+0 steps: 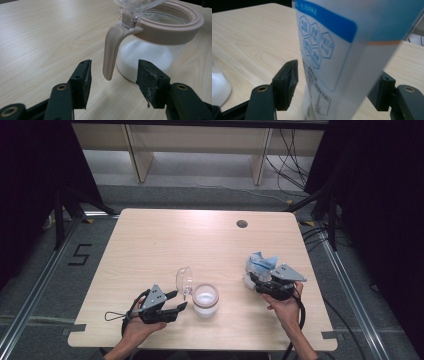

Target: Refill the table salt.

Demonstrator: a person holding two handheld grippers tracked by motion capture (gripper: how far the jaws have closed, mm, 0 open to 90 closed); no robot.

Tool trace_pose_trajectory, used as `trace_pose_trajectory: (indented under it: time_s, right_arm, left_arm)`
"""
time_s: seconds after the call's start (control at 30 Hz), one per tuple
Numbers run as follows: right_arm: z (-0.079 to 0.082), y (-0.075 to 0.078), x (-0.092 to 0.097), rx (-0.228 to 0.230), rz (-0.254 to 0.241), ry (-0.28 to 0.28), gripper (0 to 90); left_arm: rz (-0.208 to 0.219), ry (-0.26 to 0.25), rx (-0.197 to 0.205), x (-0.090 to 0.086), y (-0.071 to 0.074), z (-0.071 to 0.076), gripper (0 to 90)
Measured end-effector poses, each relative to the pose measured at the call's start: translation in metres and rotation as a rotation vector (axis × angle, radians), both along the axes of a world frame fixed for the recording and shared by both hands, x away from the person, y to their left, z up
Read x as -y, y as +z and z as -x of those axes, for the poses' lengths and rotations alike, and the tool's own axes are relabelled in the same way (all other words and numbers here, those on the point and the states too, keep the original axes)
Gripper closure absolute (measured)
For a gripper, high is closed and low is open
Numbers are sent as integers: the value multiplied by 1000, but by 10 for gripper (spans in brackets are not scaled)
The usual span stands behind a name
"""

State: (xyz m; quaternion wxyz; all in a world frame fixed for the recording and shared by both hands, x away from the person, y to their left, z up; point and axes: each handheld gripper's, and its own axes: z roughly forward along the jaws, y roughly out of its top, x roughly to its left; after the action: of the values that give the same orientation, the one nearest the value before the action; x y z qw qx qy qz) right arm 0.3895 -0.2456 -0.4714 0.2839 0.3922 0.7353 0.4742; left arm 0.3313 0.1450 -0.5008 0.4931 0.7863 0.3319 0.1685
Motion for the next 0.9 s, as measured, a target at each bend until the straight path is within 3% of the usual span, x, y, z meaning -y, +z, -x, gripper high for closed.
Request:
trace_pose_trajectory:
  time_s: [0.13, 0.2, 0.23, 0.33, 0.4, 0.63, 0.67, 0.9]
  right_arm:
    - [7, 6, 3, -4, -14, -34, 313]
    - [10, 7, 5, 10, 4, -26, 303]
    - [11, 7, 6, 17, -10, -26, 298]
    - [18, 9, 9, 7, -3, -35, 290]
    - [20, 9, 10, 5, -6, -40, 282]
    - [31, 10, 18, -17, -15, -46, 260]
    - [32, 10, 20, -5, 2, -47, 260]
    - [46, 11, 23, -29, -6, -49, 251]
  left_arm:
    - [-7, -18, -9, -2, 1, 5, 433]
    - [-8, -14, -8, -2, 1, 6, 430]
    - [-17, -24, -4, -3, 1, 7, 428]
    - [-6, -21, -10, -2, 1, 10, 420]
    - [-21, -33, -8, -4, 2, 9, 419]
    - [-1, 4, -19, -9, 5, 13, 419]
    - [1, -8, -12, -10, 5, 12, 419]
    - [-1, 1, -13, -13, 7, 15, 442]
